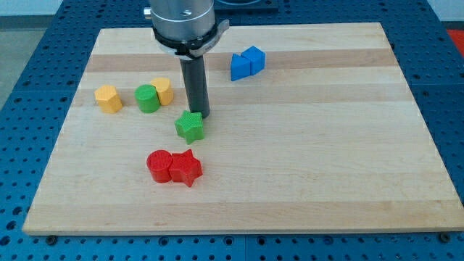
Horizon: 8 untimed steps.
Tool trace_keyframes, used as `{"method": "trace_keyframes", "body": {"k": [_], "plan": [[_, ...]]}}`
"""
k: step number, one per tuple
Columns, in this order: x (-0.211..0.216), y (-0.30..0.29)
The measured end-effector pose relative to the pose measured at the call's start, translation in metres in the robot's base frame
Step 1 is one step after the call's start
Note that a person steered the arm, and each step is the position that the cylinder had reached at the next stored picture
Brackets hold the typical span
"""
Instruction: Move the green star towards right center of the board
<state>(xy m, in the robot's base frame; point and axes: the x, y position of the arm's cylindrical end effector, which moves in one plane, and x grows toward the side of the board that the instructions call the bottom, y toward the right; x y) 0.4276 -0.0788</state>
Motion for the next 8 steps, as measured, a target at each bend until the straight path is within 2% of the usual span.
{"method": "trace_keyframes", "body": {"k": [2,3,5,6,7,8], "plan": [[0.007,-0.079],[0.027,-0.080],[0.015,0.070],[0.012,0.046],[0.017,-0.020],[0.040,-0.031]]}}
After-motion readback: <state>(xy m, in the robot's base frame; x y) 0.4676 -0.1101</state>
